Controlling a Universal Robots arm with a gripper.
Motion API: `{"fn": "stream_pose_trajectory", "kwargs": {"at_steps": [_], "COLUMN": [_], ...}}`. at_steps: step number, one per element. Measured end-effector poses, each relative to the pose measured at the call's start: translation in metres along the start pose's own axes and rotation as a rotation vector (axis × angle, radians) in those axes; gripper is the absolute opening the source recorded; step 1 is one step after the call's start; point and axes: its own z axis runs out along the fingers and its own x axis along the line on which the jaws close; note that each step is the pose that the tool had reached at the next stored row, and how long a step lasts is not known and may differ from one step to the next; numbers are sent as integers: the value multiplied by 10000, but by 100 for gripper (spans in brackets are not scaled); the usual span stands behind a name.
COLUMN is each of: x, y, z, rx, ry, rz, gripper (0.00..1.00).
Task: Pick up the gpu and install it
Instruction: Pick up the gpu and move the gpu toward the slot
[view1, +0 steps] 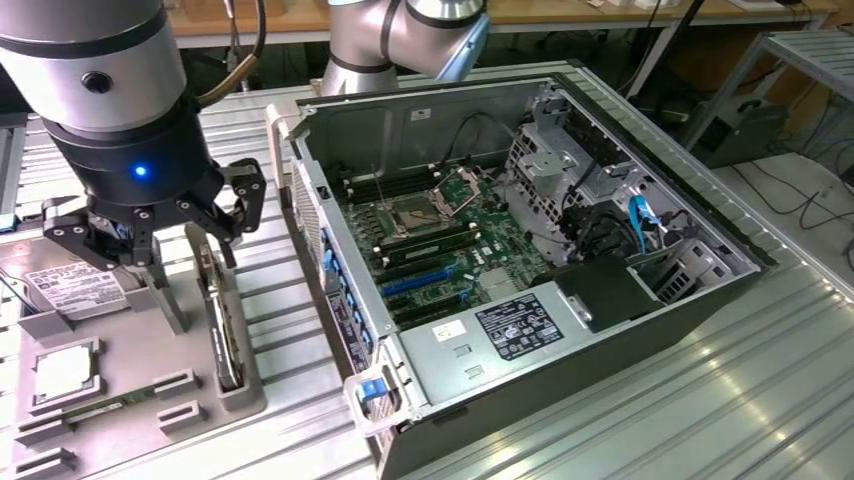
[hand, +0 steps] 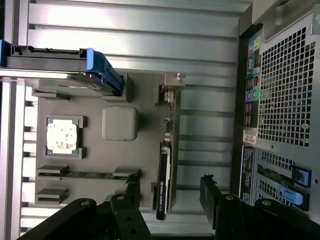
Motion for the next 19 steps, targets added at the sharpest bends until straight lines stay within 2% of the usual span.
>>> {"fn": "stream_pose_trajectory", "kwargs": {"at_steps": [8, 16, 19], "x": [-12, -11, -10], "y": [-5, -9, -12], "z": [91, 173, 234], "rx": [1, 29, 36], "ry": [-1, 1, 2], "rz": [-1, -1, -1], "gripper": [60, 60, 60]}}
